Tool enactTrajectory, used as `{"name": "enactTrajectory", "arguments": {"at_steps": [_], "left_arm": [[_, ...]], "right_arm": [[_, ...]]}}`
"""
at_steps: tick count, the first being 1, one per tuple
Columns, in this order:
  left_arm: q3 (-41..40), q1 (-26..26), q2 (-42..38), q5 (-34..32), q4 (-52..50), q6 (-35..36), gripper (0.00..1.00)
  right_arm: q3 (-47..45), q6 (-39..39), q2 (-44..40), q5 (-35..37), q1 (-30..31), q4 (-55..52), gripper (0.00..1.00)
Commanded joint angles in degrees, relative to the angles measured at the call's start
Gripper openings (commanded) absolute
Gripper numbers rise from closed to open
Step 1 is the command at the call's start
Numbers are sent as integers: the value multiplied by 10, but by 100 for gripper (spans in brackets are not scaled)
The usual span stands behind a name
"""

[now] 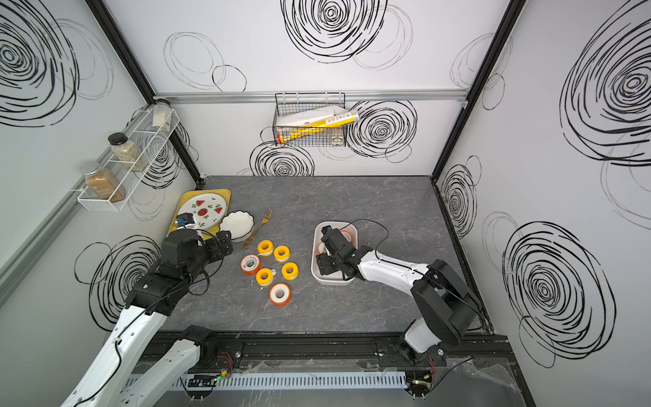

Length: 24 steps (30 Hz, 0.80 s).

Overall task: Put the sealing tape into the storage box
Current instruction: Place the sealing tape in the storage box.

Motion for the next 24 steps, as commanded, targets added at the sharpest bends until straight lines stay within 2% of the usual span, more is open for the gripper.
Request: {"name": "enactTrajectory", "arguments": {"at_steps": [1,5,10,17,24], "left_arm": [[-6,5,0,4,25,6,93],[-7,5,2,7,26,7,93],[-6,5,3,6,26,8,93],[-6,5,3,7,26,7,93],[-7,4,4,12,26,8,93]], "right_arm": [[-2,2,4,-10,0,9,72],[-2,-1,4,-8,0,6,79],[-3,-2,2,-6,-1,5,84],[-3,-5,-11,5,0,3,84],[-20,-19,-66,37,-1,21,80]]}}
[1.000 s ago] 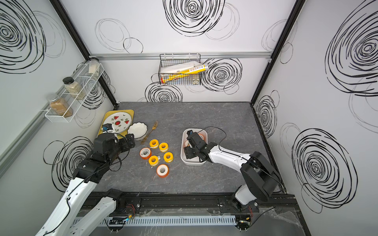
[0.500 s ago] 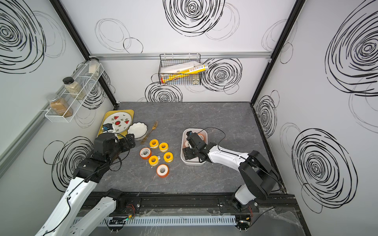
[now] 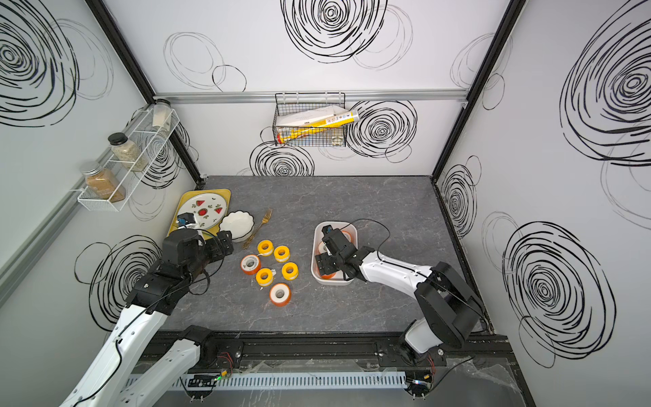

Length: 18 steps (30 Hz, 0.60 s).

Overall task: Put the sealing tape into the storage box
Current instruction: Place the sealing tape in the storage box.

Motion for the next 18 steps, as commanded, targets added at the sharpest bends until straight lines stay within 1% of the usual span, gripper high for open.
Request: {"name": "enactTrajectory", "arguments": {"at_steps": [1,6,9,13,16,18], "left_arm": [[-7,5,1,8,26,8,93],[-8,4,7,35,31,19,93],[-7,3,10,50,34,25,92],[-12,-5,16,66,41,30,92],[-9,-25,34,67,37,31,92],[-7,-42,49,65,34,31,92]], "right_arm": [[-15,-13,-48,34,-1,21,79],[-61,-11,-130,81,-6,56,75],[-107,2,-204,147,-12,82,74],[-176,26,-291,208,-33,115,72],[-227,47,-353,247,-48,135,73],[-247,62,-394,253,-59,133,74]]}}
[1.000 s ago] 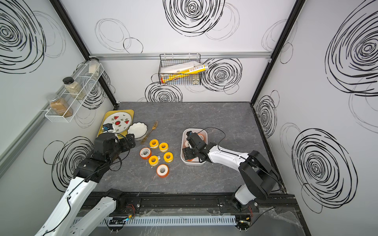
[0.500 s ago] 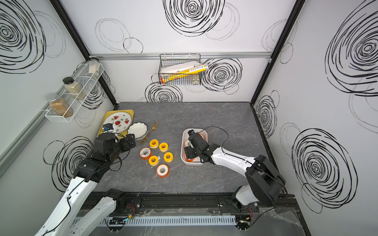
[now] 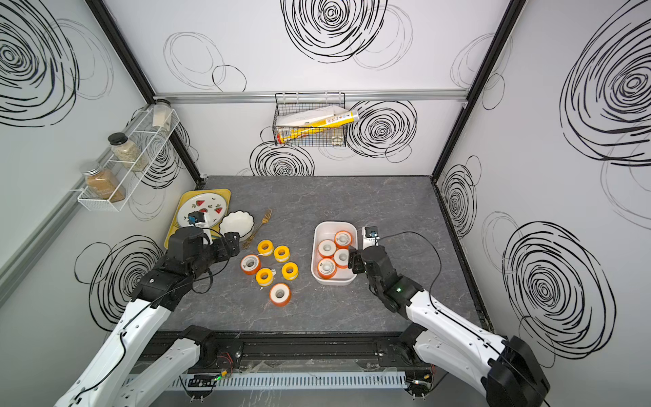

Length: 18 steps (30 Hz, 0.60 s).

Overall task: Put the sealing tape into the storage box
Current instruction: Place the sealing tape in the storage box, then pick up the sealing tape at the center of the board.

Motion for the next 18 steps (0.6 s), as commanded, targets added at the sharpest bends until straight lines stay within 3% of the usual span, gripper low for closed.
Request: {"name": "enactTrajectory", "arguments": {"at_steps": [1,5,10,18], "left_arm": [[-1,-28,21,8,18,11,92],[-1,-73,49,-35,13,-7,94],[36,-81,137,-59,-39,-85,94],[-14,-89,223,-104,41,-196,95]], "right_arm": [[-32,33,-55,53,-15,26,75],[-64,39,-103,62,-17,33,79],[-74,53,-123,65,-17,31,81],[-74,52,-121,63,-17,34,81]]}}
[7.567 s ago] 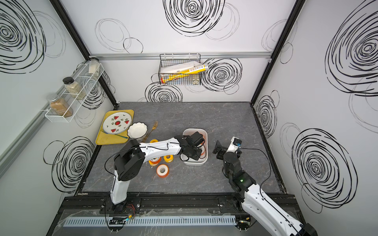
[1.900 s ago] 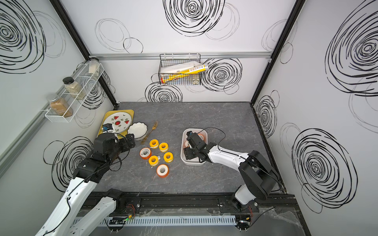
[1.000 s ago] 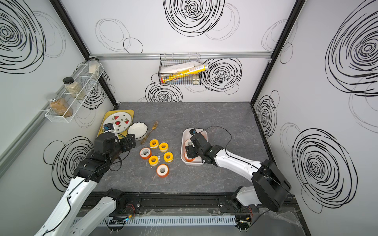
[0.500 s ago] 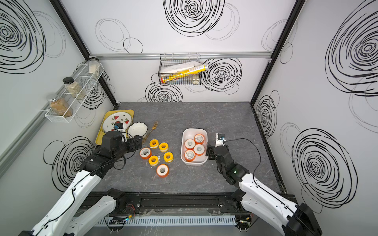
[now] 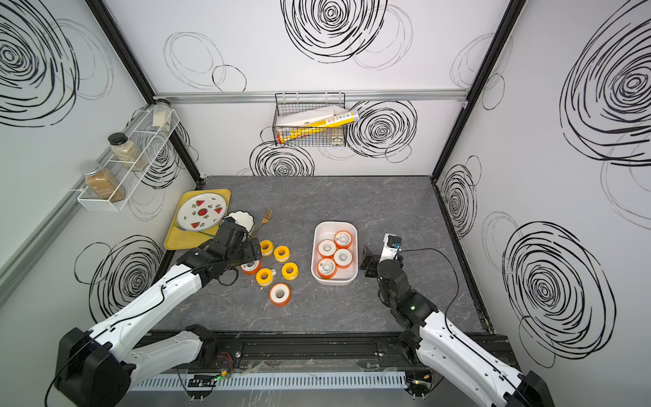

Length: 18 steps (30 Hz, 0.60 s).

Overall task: Put the sealing tape into the storage box
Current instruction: Pick up the sealing tape at the center of the board.

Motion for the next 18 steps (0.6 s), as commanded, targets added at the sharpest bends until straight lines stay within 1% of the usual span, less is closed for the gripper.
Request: {"name": "enactTrajectory", "arguments": {"at_steps": [1,6,10,18], "left_arm": [[-10,-2,42,-42,52,-62,95],[-30,-2,124,-65,78,-74,95],[-60,-2,139,-56,120,-72,95],[-70,-2,167,-56,141,-58,96]], "right_arm": [[-4,5,-1,9,-3,15,81],[-3,4,1,9,-2,16,82],[-3,4,2,8,-2,17,82],[-3,4,5,7,-2,17,82]]}}
